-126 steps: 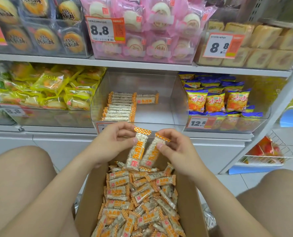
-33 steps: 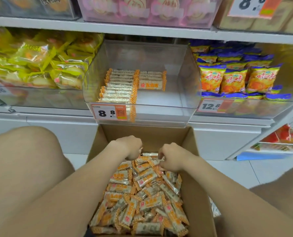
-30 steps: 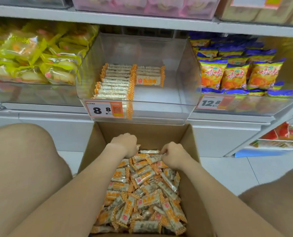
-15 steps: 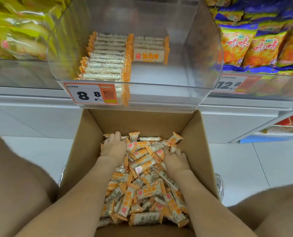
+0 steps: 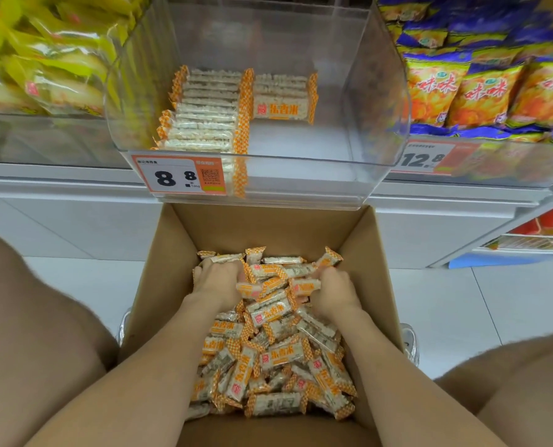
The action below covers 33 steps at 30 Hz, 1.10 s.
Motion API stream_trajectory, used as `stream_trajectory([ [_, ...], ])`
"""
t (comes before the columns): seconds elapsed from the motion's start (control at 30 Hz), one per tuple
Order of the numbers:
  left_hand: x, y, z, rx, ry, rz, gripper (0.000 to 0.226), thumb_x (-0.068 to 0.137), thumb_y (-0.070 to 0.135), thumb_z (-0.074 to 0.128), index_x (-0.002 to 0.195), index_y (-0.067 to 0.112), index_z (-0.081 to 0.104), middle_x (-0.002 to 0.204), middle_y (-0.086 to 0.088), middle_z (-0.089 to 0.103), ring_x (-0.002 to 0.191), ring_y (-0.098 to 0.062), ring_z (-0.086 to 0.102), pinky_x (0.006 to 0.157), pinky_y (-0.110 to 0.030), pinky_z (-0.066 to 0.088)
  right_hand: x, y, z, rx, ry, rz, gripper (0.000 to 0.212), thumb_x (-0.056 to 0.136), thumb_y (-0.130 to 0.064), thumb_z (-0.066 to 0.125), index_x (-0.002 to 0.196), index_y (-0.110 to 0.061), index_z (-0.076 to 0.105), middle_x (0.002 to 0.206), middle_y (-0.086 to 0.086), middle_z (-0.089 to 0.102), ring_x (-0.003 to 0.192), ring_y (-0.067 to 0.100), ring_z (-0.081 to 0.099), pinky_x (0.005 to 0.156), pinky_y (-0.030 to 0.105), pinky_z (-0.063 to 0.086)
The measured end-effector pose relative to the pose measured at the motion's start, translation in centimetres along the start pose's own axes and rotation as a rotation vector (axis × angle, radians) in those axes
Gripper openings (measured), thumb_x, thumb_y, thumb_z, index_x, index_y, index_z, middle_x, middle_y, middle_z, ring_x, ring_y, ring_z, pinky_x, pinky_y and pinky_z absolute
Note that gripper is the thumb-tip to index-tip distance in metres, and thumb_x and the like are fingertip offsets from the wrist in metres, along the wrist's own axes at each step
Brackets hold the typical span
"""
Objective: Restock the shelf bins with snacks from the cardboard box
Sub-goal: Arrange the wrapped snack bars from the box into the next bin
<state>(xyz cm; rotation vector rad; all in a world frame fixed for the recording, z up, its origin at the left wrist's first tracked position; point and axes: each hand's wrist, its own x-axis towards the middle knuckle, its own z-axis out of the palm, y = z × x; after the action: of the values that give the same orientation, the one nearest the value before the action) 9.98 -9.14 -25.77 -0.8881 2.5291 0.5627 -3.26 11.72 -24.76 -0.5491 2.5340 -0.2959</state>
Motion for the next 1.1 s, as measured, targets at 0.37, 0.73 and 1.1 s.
stream_trajectory([
  [0.37,-5.6,3.9,-10.1,-0.156,0.079,0.208,0.045,0.072,0.025,0.095,0.09,0.032,0.054,0.099,0.002,0.057,0.098,-0.024,0.054,0.069,-0.036,0.043,-5.7,-4.0,-9.2,0.187,0.013,-0.438,0.034,0.094,-0.014,0.061,0.124,-0.026,0.066,0.105,-0.008,0.069,0.092,0.014,0.07,0.088,0.033,0.058],
  [0.73,-15.0,5.8,-19.4,-0.548,-0.16,0.371,0.045,0.088,0.012,0.085,0.122,0.013,0.055,0.095,-0.003,0.077,0.075,-0.01,0.074,0.063,-0.024,0.055,-12.2,-7.6,-16.3,0.582,0.063,-0.693,0.026,0.088,-0.015,0.077,0.109,-0.028,0.07,0.085,-0.01,0.073,0.066,0.012,0.064,0.065,0.038,0.055],
  [1.1,-16.6,7.1,-19.6,-0.989,0.028,0.476,0.047,0.079,0.042,0.086,0.122,0.035,0.069,0.113,0.004,0.074,0.101,-0.01,0.072,0.086,-0.031,0.057,-14.7,-8.3,-18.6,0.791,0.288,-0.666,0.035,0.092,-0.015,0.079,0.118,-0.031,0.062,0.086,0.0,0.076,0.069,0.01,0.069,0.066,0.022,0.052],
])
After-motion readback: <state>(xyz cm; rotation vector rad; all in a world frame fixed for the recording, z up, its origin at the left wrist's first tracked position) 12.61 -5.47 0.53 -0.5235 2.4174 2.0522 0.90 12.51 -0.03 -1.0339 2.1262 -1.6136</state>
